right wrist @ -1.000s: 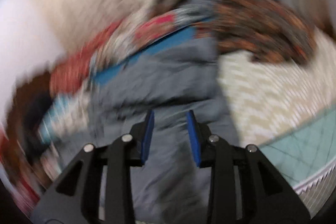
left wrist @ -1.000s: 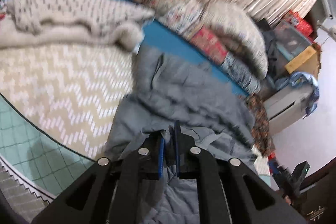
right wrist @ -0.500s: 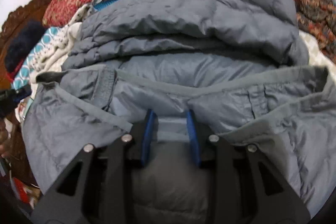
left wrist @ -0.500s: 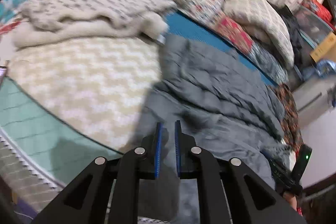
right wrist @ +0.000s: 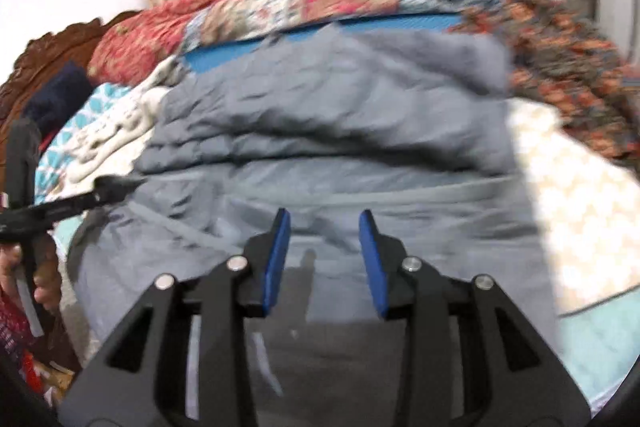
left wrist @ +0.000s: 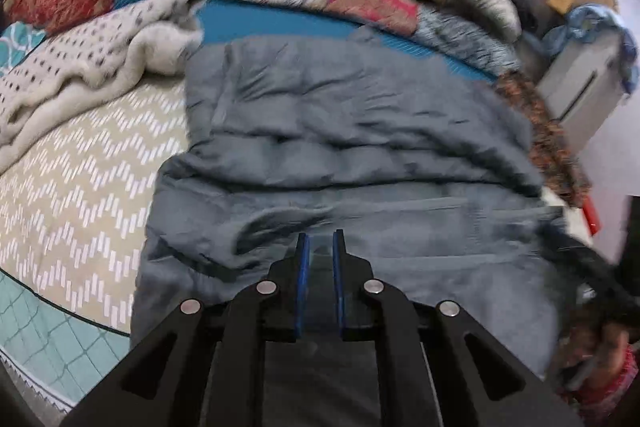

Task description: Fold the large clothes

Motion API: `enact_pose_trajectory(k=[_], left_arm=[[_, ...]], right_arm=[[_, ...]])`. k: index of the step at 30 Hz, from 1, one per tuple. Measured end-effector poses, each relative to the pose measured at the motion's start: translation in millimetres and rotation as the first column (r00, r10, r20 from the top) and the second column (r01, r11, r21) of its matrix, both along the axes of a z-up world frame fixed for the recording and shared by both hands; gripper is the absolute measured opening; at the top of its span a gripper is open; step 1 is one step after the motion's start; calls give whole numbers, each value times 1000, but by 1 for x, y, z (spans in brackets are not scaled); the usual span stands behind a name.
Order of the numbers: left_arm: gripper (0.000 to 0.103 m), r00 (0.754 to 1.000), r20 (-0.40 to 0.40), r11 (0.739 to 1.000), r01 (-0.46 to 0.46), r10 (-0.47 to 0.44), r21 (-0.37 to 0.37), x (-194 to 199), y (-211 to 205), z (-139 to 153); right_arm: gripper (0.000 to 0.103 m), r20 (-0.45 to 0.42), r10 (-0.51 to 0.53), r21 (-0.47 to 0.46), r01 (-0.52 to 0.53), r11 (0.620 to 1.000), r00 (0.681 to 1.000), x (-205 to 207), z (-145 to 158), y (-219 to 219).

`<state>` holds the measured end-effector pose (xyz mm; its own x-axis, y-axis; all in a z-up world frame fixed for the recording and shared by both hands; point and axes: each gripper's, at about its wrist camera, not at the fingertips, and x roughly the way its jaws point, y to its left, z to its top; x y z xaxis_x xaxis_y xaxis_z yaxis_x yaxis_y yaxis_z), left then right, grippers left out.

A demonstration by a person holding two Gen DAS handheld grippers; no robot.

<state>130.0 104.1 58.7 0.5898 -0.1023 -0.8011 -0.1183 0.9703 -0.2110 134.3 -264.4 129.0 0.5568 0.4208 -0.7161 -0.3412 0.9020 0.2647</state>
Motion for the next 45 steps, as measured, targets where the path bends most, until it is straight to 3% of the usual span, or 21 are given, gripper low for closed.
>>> enact_pose_trajectory(k=[2,7,12,15,23,27,29,32,35,40,42,45], left_arm=[[1,999,-21,999,-32,33,29,2,10,-8],[1,994,-90,998,-59,62,31,6,29,-34],[2,998,-26,997,-50,49,-52,-1,42,-53],[2,999,41,998,-33,35,-53,-10,44,-62],[2,999,40,999,-29,28,22,-7,31,-58],[1,999,-9,999,-44,44,31,-10,27,-43],[1,997,-22,997,-73,73,12,-21,31,-35],[1,995,-19,995,-95,95,23,-48,38,-23],[1,992,-12,992,-124,123,-40,-85,54,-18],[0,987,-46,966,-159,153,-205,-120,78,-27],[0,984,-57,954,-177,169,-243,-128,81,-32],[0,979,-73,940,-205,192,-272,-135,86,-38]], right_arm=[[34,-4,-45,-20,45,999,999,4,-3,-19],[34,-136,-174,14,177,984,975,30,-40,-64],[33,-142,-184,28,190,981,973,34,-57,-68],[33,-149,-184,64,195,979,972,33,-61,-72],[33,-148,-183,62,194,979,972,34,-60,-70],[34,-159,-202,95,218,971,967,27,-52,-77],[46,-176,-213,163,242,956,961,14,-48,-88],[57,-168,-246,232,281,931,954,-21,-35,-109],[64,-178,-270,280,312,908,946,-49,-27,-130],[66,-285,-312,355,402,844,906,-88,-38,-170],[66,-320,-311,396,424,814,895,-100,-46,-179],[66,-332,-305,420,429,800,893,-108,-45,-181]])
